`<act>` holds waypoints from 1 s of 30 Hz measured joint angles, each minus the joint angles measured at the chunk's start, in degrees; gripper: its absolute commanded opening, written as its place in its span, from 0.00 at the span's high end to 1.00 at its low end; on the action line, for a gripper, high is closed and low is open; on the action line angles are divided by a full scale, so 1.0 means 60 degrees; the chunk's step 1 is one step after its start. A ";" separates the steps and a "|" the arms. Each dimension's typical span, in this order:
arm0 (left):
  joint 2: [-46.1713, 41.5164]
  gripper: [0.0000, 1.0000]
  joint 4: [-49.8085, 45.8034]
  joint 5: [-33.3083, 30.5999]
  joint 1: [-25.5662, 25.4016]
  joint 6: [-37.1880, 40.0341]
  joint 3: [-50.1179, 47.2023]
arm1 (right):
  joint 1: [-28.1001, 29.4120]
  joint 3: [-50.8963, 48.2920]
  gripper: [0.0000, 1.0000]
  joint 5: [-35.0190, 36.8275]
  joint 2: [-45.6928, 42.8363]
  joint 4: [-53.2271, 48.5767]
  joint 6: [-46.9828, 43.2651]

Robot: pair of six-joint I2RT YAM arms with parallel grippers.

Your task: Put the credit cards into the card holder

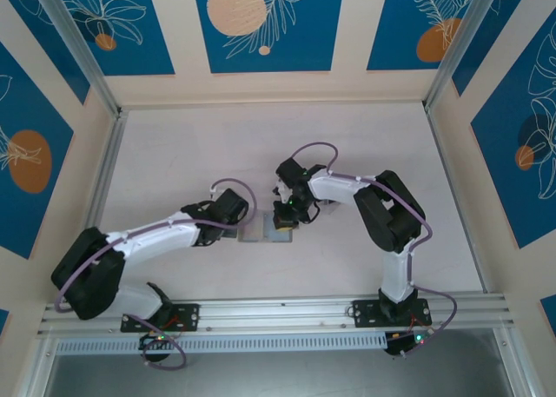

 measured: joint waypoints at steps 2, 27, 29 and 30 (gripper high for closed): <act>-0.0437 0.54 -0.0007 0.0328 0.0000 0.0091 0.0022 | -0.0146 -0.0025 0.97 0.0138 -0.0069 -0.0102 -0.0044; 0.2758 0.57 0.0550 0.2710 -0.0197 0.1180 0.1920 | -0.2102 0.0339 0.70 0.2772 -0.2750 -0.1770 -0.0390; 0.2758 0.57 0.0630 0.2710 -0.0208 0.1180 0.1767 | -0.2441 0.0335 0.68 0.3300 -0.2750 -0.1993 -0.0299; 0.2758 0.57 0.0663 0.2714 -0.0211 0.1180 0.1683 | -0.2594 0.0331 0.67 0.3504 -0.2754 -0.2047 -0.0251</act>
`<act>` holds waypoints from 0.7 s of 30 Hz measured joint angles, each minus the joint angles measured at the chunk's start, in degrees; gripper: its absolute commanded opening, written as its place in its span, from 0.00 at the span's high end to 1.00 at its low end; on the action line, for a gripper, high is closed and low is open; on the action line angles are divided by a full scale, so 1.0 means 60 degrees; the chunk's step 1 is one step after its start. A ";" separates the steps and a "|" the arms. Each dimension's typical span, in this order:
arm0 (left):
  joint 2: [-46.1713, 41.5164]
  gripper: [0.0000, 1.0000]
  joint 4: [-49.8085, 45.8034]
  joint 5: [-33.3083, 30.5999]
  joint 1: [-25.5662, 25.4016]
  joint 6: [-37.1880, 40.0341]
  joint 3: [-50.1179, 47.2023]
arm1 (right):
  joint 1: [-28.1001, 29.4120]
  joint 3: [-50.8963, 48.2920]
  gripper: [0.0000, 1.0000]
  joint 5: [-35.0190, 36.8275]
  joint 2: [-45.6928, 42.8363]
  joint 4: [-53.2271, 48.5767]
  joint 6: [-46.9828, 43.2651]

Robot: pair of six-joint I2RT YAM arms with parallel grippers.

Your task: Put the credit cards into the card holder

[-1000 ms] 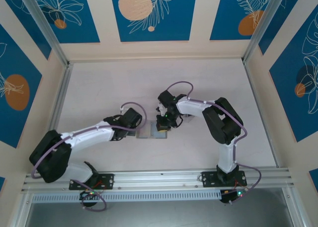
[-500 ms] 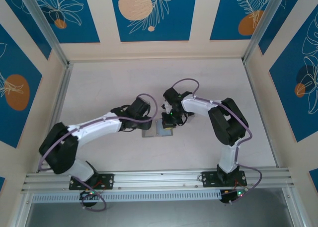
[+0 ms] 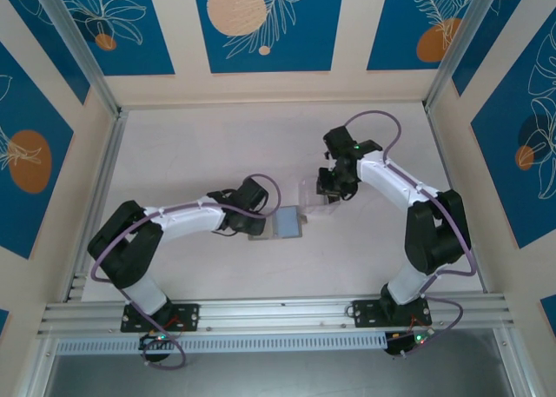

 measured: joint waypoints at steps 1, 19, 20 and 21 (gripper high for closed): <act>0.0000 0.57 0.0029 -0.0004 -0.0004 0.0000 -0.0076 | -0.0098 0.0000 0.67 0.0135 0.0000 -0.0011 0.0025; -0.0073 0.57 0.0612 0.0109 -0.0007 -0.0029 -0.0397 | -0.0947 0.0182 0.69 0.0321 0.0976 0.0113 -0.0018; -0.0087 0.57 0.0637 0.0117 -0.0007 -0.0036 -0.0423 | -0.0943 0.0211 0.70 0.0244 0.1031 0.0146 -0.0029; -0.0091 0.57 0.0670 0.0131 -0.0007 -0.0036 -0.0448 | -0.0943 0.0244 0.72 0.0149 0.1071 0.0197 -0.0051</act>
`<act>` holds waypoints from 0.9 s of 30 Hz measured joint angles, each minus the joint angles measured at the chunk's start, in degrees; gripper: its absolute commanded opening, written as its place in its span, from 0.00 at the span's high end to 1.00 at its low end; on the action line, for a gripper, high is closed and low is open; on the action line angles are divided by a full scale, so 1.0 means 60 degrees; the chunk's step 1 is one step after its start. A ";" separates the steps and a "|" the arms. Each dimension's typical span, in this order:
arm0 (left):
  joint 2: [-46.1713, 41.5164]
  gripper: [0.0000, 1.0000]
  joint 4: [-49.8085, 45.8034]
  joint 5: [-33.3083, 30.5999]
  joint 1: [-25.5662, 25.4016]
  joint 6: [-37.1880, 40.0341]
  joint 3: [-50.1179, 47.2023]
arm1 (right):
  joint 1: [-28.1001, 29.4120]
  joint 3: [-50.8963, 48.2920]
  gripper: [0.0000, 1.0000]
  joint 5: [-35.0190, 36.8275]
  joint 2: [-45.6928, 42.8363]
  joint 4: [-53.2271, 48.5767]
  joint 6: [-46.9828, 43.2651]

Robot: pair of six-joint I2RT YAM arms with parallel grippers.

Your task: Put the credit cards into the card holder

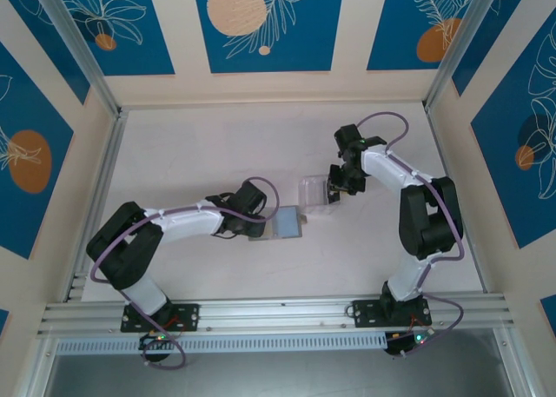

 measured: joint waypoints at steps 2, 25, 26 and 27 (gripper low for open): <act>-0.0004 0.57 0.0036 0.0004 0.0000 0.0000 -0.0015 | 0.0000 0.0029 0.76 -0.0146 0.0018 0.0117 -0.0044; -0.0044 0.58 0.0186 0.0040 0.0000 -0.0004 -0.0109 | 0.0583 0.0790 0.75 0.0233 0.0586 -0.0430 -0.0157; -0.0047 0.58 0.0186 0.0040 0.0000 -0.0004 -0.0109 | 0.0583 0.0794 0.75 0.0233 0.0605 -0.0444 -0.0157; -0.0047 0.58 0.0186 0.0040 0.0000 -0.0004 -0.0109 | 0.0583 0.0812 0.76 0.0259 0.0605 -0.0455 -0.0157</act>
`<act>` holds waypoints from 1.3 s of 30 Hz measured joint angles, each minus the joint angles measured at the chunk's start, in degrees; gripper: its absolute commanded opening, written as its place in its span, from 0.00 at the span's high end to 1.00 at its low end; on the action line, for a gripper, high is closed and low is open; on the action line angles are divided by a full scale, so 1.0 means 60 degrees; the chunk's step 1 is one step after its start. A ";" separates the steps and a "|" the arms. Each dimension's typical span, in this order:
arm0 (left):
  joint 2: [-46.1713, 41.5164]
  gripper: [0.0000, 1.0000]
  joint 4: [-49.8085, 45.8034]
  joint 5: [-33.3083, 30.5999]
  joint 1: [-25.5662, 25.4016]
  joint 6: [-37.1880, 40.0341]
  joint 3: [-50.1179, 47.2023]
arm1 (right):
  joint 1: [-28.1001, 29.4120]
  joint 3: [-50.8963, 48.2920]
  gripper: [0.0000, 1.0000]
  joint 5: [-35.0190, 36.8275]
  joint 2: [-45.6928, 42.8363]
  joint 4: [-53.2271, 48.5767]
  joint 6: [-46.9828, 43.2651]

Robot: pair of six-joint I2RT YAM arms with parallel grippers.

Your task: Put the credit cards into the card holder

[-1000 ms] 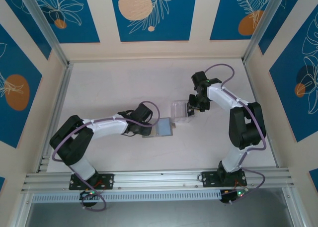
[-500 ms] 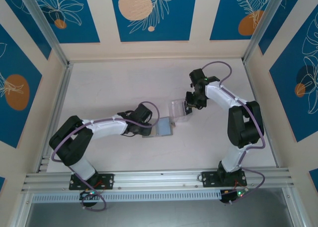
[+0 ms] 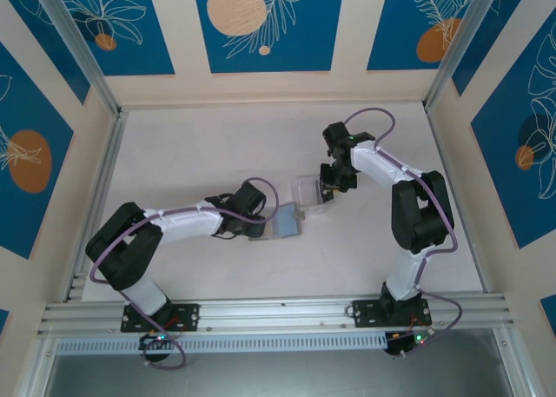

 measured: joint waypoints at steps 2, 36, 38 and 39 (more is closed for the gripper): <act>0.0000 0.58 0.0000 0.0000 0.0000 0.0000 0.0000 | 0.0000 0.0022 0.78 0.0036 0.0000 -0.0022 0.0000; 0.0000 0.58 0.0025 0.0000 0.0000 0.0004 -0.0022 | 0.0539 0.1009 0.84 0.0750 0.0535 -0.0739 -0.0193; 0.0000 0.58 0.0036 0.0000 0.0000 0.0004 -0.0025 | 0.0539 0.1009 0.84 0.0747 0.0703 -0.0739 -0.0193; 0.0000 0.58 0.0044 0.0000 0.0000 0.0004 -0.0025 | 0.0539 0.1009 0.84 0.0747 0.0790 -0.0736 -0.0197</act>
